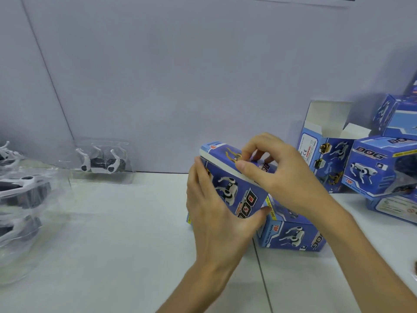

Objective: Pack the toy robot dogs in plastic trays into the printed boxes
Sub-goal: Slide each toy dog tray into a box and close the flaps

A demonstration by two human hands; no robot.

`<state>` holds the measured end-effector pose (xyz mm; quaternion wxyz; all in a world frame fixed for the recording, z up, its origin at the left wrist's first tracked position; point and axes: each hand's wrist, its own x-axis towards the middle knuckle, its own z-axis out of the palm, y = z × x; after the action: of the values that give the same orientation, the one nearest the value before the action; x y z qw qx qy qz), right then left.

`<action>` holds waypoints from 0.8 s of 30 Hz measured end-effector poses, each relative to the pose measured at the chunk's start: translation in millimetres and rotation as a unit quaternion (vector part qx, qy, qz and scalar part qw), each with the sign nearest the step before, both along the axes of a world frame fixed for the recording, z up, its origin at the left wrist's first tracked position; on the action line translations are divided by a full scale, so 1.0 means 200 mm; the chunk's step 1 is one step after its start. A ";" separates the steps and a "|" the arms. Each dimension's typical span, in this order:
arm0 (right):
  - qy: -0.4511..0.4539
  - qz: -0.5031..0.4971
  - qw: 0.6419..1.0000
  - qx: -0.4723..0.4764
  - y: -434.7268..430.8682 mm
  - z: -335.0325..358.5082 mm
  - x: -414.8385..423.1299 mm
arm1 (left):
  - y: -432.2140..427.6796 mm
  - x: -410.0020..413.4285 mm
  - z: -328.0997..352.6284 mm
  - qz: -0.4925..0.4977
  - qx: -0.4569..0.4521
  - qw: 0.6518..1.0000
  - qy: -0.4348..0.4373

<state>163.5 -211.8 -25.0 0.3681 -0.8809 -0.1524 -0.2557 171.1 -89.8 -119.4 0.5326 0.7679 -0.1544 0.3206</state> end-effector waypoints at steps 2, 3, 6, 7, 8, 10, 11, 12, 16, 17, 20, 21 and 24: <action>0.011 0.009 1.000 -0.009 0.00 0.02 -0.01 | 0.00 0.00 0.00 -0.022 -0.008 1.000 -0.002; 0.015 0.022 1.000 -0.005 0.01 0.02 -0.02 | -0.01 -0.01 0.00 -0.022 -0.003 1.000 -0.012; 0.007 0.045 0.999 -0.004 0.02 0.05 -0.04 | -0.04 -0.07 0.00 -0.002 0.041 0.998 -0.052; -0.004 0.043 0.999 -0.011 0.01 0.06 -0.05 | -0.05 -0.08 0.00 0.000 0.049 0.997 -0.063; -0.011 0.039 0.999 -0.017 0.01 0.07 -0.06 | -0.05 -0.08 0.00 -0.004 0.050 0.996 -0.069; -0.010 0.032 0.999 -0.027 -0.01 0.07 -0.07 | -0.04 -0.07 0.00 -0.015 0.046 0.996 -0.069; -0.004 0.030 0.999 -0.030 -0.01 0.06 -0.07 | -0.04 -0.07 -0.01 -0.016 0.047 0.996 -0.068; 0.005 0.029 0.999 -0.030 -0.01 0.06 -0.07 | -0.04 -0.06 -0.01 -0.011 0.050 0.996 -0.068; 0.027 0.017 0.998 -0.059 0.01 0.04 -0.06 | -0.03 -0.06 -0.01 0.024 0.055 0.995 -0.083; 0.021 0.012 0.998 -0.064 0.02 0.04 -0.06 | -0.03 -0.07 -0.01 0.032 0.057 0.994 -0.093; 0.004 0.008 0.997 -0.071 0.04 0.03 -0.05 | -0.04 -0.07 -0.02 0.050 0.061 0.990 -0.113; 0.002 0.005 0.997 -0.081 0.04 0.03 -0.04 | -0.04 -0.06 -0.02 0.049 0.065 0.991 -0.109; 0.023 -0.006 0.988 -0.150 0.04 0.02 -0.03 | -0.04 -0.05 -0.03 0.041 0.093 0.991 -0.089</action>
<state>157.1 -204.5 -20.4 0.2336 -0.9326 -0.1750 -0.2123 160.7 -97.8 -124.7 0.4296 0.7880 -0.1987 0.3938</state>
